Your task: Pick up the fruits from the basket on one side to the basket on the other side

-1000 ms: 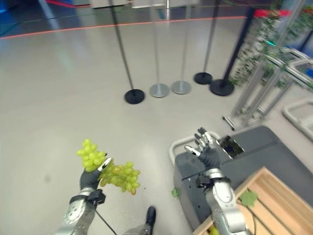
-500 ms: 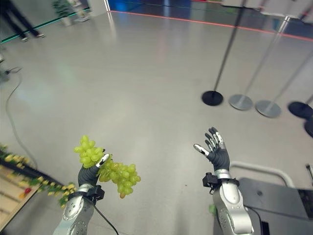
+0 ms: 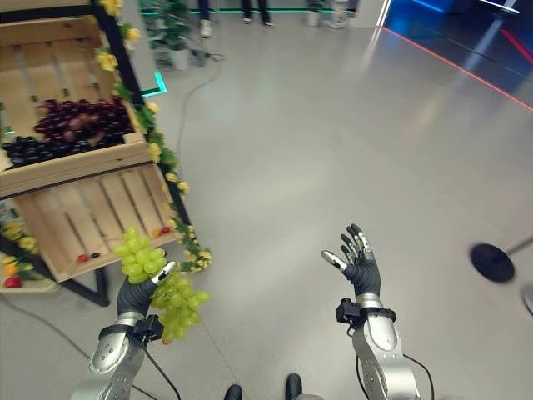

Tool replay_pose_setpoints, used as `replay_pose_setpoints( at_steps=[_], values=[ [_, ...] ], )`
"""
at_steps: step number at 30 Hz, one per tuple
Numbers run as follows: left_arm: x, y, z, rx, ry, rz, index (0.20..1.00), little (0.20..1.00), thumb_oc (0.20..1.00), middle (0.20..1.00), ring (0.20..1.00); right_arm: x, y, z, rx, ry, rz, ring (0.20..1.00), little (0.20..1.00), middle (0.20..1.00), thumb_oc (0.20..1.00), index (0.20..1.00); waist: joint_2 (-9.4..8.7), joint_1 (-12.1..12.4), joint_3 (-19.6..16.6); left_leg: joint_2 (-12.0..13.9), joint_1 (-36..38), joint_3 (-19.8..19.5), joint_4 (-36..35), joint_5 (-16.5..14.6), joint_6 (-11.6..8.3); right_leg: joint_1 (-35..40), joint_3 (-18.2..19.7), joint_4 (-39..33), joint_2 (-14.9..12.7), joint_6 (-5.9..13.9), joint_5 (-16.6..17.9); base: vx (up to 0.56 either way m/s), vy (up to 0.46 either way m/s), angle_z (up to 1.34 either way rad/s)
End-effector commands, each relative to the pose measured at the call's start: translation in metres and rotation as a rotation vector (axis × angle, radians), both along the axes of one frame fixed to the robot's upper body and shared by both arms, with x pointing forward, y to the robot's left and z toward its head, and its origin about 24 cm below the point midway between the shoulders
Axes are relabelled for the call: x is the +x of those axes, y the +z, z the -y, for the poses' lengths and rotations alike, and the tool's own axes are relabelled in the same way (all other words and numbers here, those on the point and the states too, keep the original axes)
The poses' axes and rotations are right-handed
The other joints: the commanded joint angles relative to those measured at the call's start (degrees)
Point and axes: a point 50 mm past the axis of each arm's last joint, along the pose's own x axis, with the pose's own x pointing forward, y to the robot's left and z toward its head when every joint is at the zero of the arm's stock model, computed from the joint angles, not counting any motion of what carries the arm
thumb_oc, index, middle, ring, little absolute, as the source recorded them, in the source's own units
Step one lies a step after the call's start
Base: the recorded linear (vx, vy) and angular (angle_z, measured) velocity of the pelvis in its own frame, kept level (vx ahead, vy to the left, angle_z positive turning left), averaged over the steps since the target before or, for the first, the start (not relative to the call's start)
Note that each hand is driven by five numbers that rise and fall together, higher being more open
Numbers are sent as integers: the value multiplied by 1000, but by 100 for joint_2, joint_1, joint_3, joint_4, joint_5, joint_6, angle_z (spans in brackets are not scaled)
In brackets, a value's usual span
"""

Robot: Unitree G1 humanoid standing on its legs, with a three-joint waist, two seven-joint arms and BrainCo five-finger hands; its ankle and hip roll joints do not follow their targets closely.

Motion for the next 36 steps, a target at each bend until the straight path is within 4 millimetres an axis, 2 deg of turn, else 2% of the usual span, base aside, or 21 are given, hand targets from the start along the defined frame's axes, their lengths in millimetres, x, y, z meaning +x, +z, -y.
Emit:
replay_pose_setpoints(
  at_steps=[1,3,4,6,8,10,12,13,14,16,17,18,21,23,24,25,27,28,31,34,36],
  values=[
    [2,38,-2,50,-18,202,200,200,200,200,200,-1,24,9,-93,25,117,1000,1000,1000,1000,1000,-78,27,-131,-609,698,-187,-173,-439,3,519,-84,-631,-169,-40,272,210,-102,151],
    [-4,38,-6,0,8,217,200,200,200,200,200,3,26,2,-112,92,126,1000,1000,1000,1000,1000,-4,103,-231,-695,674,-45,112,-645,-3,710,-132,-783,-217,-51,343,256,-61,101],
    [-7,38,-9,-21,26,223,200,200,200,200,200,4,29,3,-122,105,136,1000,1000,1000,1000,1000,27,174,-239,-823,572,52,563,-802,-58,835,-248,-904,-300,-80,314,268,-32,28],
    [-7,39,-9,-42,34,233,200,200,200,200,200,4,32,4,-136,110,151,1000,1000,1000,1000,1000,116,292,-186,-969,353,211,1025,-715,-298,1079,-436,-998,-326,-156,193,197,-40,21],
    [-5,38,-7,-75,38,235,200,200,200,200,200,4,31,8,-139,105,146,1000,1000,1000,1000,1000,185,340,-122,-1195,-71,573,1934,-490,-613,1301,-744,-1024,-422,-205,87,111,-46,61],
    [-9,37,-10,-82,52,229,200,200,200,200,200,3,30,7,-147,103,137,1000,1000,1000,1000,1000,228,370,-171,-1169,-150,838,1974,-492,-681,1488,-911,-1099,-440,-245,-23,123,-48,56],
    [-11,35,-11,-106,71,223,200,200,200,200,200,3,26,9,-145,93,118,1000,1000,1000,1000,1000,149,405,-182,-790,-340,1243,1843,-770,-547,1673,-1125,-1176,-667,-200,-108,118,12,42],
    [-12,37,-13,-111,77,230,200,200,200,200,200,3,26,10,-151,85,115,1000,1000,1000,1000,1000,123,444,-181,-460,-372,1401,1637,-942,-510,1804,-1241,-1246,-754,-158,-141,113,52,60],
    [-13,36,-13,-110,76,226,200,200,200,200,200,2,25,12,-149,77,108,1000,1000,1000,1000,1000,96,442,-206,-274,-395,1448,1298,-802,-493,1838,-1328,-1298,-791,-130,-125,151,95,50],
    [-13,38,-14,-98,83,230,200,200,200,200,200,3,22,13,-145,63,96,1000,1000,1000,1000,1000,100,462,-184,318,-553,1504,540,-281,-565,1882,-1403,-1305,-806,-65,-183,126,94,43],
    [-12,39,-15,-88,86,234,200,200,200,200,200,3,22,14,-154,58,96,1000,1000,1000,1000,1000,93,465,-131,601,-732,1669,333,-101,-585,1918,-1462,-1315,-837,-30,-231,141,121,25],
    [-10,41,-16,-90,99,238,200,200,200,200,200,3,22,17,-171,41,96,1000,1000,1000,1000,1000,70,443,-68,1047,-993,2129,-23,165,-693,2043,-1588,-1376,-899,49,-336,112,97,25],
    [-10,40,-17,-86,110,238,200,200,200,200,200,4,24,19,-180,35,98,1000,1000,1000,1000,1000,120,524,-77,1205,-1073,2318,-82,396,-823,2256,-1643,-1431,-912,102,-450,168,114,34],
    [-12,41,-20,-92,123,242,200,200,200,200,200,3,24,16,-189,54,98,1000,1000,1000,1000,1000,183,628,-152,1205,-925,2124,-101,521,-912,2461,-1622,-1421,-960,158,-518,288,236,-9],
    [-14,43,-22,-101,130,256,200,200,200,200,200,3,24,15,-201,70,99,1000,1000,1000,1000,1000,191,684,-217,1167,-838,1989,-94,511,-918,2543,-1583,-1363,-1083,214,-541,228,217,-19],
    [-14,43,-22,-101,130,256,200,200,200,200,200,3,24,15,-201,70,99,1000,1000,1000,1000,1000,185,684,-215,1160,-834,1993,-88,504,-915,2547,-1582,-1357,-1091,218,-547,271,313,-33],
    [-15,45,-23,-88,124,261,200,200,200,200,200,1,23,15,-205,74,95,1000,1000,1000,1000,1000,111,703,-238,1054,-802,2010,-28,441,-866,2568,-1598,-1264,-1304,319,-483,174,245,-1],
    [-14,53,-25,-56,110,290,200,200,200,200,200,1,22,13,-207,74,90,1000,1000,1000,1000,1000,21,728,-269,877,-781,2034,72,289,-719,2455,-1607,-1007,-1588,464,-378,109,182,23],
    [-16,64,-30,-8,99,328,200,200,200,200,200,2,20,11,-197,81,79,1000,1000,1000,1000,1000,-81,748,-327,654,-787,2107,159,103,-538,2274,-1531,-798,-1839,582,-247,124,232,10],
    [-14,73,-30,3,90,365,200,200,200,200,200,3,19,10,-182,75,79,1000,1000,1000,1000,1000,-129,737,-391,541,-770,2114,131,26,-452,2096,-1475,-563,-1971,665,-160,119,258,-9],
    [-5,85,-27,21,63,411,200,200,200,200,200,4,14,8,-173,80,59,1000,1000,1000,1000,1000,-140,644,-374,353,-632,2051,91,-84,-300,1760,-1332,77,-2146,682,205,100,231,2]
  ],
)
